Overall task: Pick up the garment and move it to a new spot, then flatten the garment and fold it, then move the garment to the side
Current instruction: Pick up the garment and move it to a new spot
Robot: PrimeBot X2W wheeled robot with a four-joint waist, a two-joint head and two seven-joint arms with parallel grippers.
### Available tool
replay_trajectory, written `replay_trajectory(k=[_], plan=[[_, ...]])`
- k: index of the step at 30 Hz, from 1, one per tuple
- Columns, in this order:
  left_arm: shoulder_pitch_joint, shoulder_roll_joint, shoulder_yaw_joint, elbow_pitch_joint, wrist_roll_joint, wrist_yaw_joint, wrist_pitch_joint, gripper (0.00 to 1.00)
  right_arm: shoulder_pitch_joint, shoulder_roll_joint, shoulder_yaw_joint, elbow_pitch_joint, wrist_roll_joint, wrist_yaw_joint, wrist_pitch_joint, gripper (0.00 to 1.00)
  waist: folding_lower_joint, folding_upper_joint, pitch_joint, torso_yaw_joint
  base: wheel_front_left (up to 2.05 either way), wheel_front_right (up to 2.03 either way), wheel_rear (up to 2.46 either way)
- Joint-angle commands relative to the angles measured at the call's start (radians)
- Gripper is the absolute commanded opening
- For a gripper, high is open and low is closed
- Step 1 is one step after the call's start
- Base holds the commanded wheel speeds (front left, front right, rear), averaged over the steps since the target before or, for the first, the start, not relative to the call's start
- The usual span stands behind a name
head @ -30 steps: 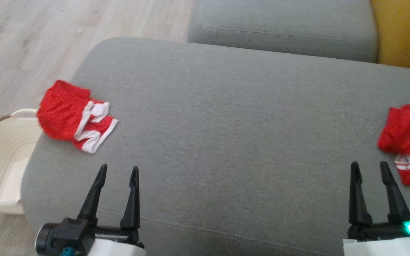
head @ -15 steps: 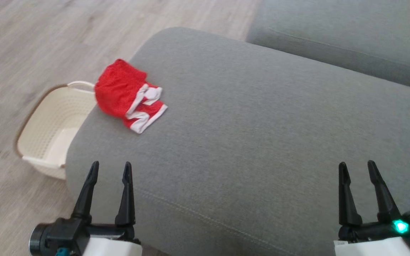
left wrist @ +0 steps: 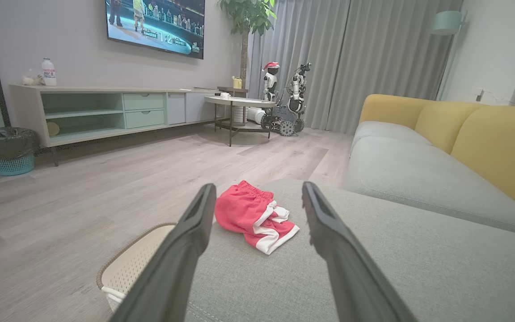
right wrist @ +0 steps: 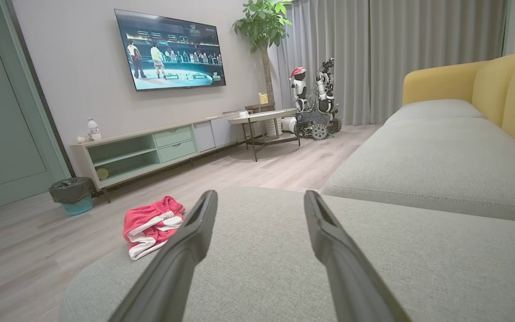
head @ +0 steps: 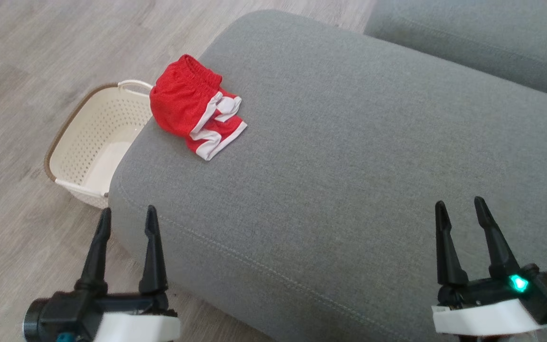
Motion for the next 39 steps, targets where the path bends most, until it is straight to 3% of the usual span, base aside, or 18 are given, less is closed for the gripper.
replay_trajectory(k=[1, 4, 6, 7, 12, 15, 20, 21, 28, 34, 39], plan=[[-0.033, -0.008, 0.04, -0.042, -0.015, 0.009, -0.005, 1.0, -0.052, -0.006, 0.029, -0.025, -0.014, 0.006, -0.008, 1.0, 0.0, 0.0, 0.014, 0.004, 0.0, 0.0, 0.0], [-0.071, -0.008, 0.069, -0.045, -0.017, -0.003, -0.005, 1.0, -0.062, -0.006, 0.032, -0.026, -0.022, 0.006, -0.008, 1.0, 0.0, 0.0, 0.031, 0.006, 0.0, 0.0, 0.0], [-0.13, -0.007, 0.092, -0.041, -0.013, -0.032, -0.005, 1.0, -0.067, -0.006, 0.03, -0.027, -0.033, 0.006, -0.008, 1.0, 0.0, 0.0, 0.051, 0.007, 0.0, 0.0, 0.0], [-0.214, 0.003, 0.113, -0.02, -0.013, -0.067, -0.005, 1.0, -0.073, -0.006, 0.023, -0.028, -0.052, 0.006, -0.008, 1.0, 0.0, 0.0, 0.075, 0.008, 0.0, 0.0, 0.0], [-0.483, 0.057, 0.139, 0.149, -0.029, -0.143, 0.007, 1.0, -0.086, -0.008, -0.001, -0.042, -0.103, 0.006, -0.008, 1.0, 0.0, 0.0, 0.14, 0.002, 0.0, 0.0, 0.0], [-0.655, 0.097, 0.167, 0.261, -0.06, -0.166, 0.084, 1.0, -0.112, -0.024, 0.008, -0.054, -0.125, 0.006, -0.008, 1.0, 0.0, 0.0, 0.199, -0.032, 0.0, 0.0, 0.0], [-0.899, 0.141, 0.212, 0.497, -0.143, -0.184, 0.279, 1.0, -0.174, -0.067, 0.015, -0.073, -0.148, 0.006, -0.008, 1.0, 0.0, 0.0, 0.294, -0.084, 0.0, 0.0, 0.0], [-0.899, 0.141, 0.212, 0.497, -0.143, -0.184, 0.279, 1.0, -0.174, -0.067, 0.015, -0.073, -0.148, 0.006, -0.008, 1.0, 0.0, 0.0, 0.294, -0.084, 0.0, 0.0, 0.0], [-1.105, 0.202, 0.251, 0.869, -0.219, -0.185, 0.546, 1.0, -0.233, -0.103, 0.025, -0.101, -0.167, 0.006, -0.008, 1.0, 0.0, 0.0, 0.383, -0.154, 0.0, 0.0, 0.0], [-1.21, 0.201, 0.265, 1.041, -0.301, -0.225, 0.62, 1.0, -0.268, -0.127, 0.03, -0.135, -0.182, 0.006, -0.008, 1.0, 0.0, 0.0, 0.453, -0.202, 0.0, 0.0, 0.0], [-1.251, 0.216, 0.224, 1.144, -0.292, -0.238, 0.652, 1.0, -0.299, -0.139, 0.039, -0.164, -0.191, 0.006, -0.007, 1.0, 0.0, 0.0, 0.503, -0.234, 0.0, 0.0, 0.0]])
